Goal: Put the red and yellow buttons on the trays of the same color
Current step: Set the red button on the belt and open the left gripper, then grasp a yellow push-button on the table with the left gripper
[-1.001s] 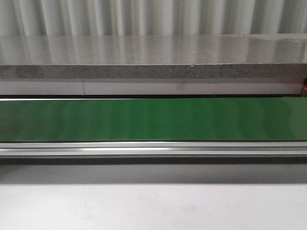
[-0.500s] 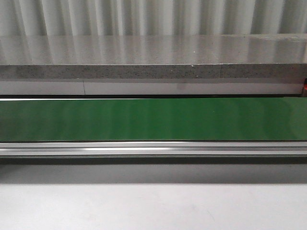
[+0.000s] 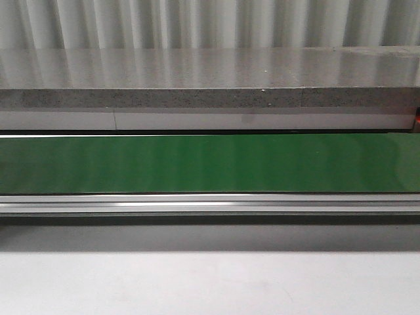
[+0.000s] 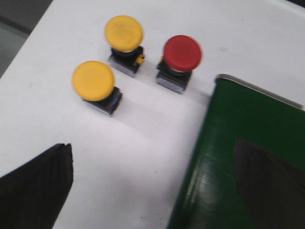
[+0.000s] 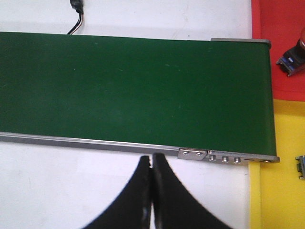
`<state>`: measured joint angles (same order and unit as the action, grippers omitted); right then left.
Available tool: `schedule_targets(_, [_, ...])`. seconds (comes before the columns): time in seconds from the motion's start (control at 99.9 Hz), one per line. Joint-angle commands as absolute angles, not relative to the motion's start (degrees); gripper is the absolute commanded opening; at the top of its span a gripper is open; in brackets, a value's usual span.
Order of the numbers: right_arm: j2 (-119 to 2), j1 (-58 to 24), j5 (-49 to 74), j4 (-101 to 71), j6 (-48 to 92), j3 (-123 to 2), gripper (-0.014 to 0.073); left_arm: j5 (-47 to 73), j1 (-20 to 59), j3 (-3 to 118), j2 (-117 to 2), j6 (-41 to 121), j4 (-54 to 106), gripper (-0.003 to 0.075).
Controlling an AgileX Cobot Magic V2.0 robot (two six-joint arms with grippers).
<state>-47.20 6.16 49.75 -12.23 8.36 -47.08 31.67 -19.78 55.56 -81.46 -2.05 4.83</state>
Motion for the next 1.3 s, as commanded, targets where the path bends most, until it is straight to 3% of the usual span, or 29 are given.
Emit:
schedule_targets(0.0, [-46.82, 6.01, 47.12, -12.47, 8.91, -48.42, -0.0066, 27.4, -21.84, 57.18, -82.87, -2.09, 5.0, 0.0637])
schedule_targets(0.49, [-46.82, 6.01, 47.12, -12.47, 8.91, -48.42, -0.0066, 27.24, -23.59, 69.96, -99.77, -1.99, 3.61, 0.0637])
schedule_targets(1.011, [-46.82, 6.01, 47.12, -12.47, 8.91, -48.42, -0.0066, 29.25, -23.59, 75.39, -107.77, -1.99, 1.66, 0.0631])
schedule_targets(1.131, [-46.82, 6.01, 47.12, -12.47, 8.91, -48.42, -0.0066, 29.25, -23.59, 75.39, -107.8, -1.99, 1.66, 0.0546])
schedule_targets(1.291, [-46.82, 6.01, 47.12, -12.47, 8.91, -48.42, -0.0066, 30.33, -23.59, 75.39, -107.55, -1.99, 1.66, 0.0267])
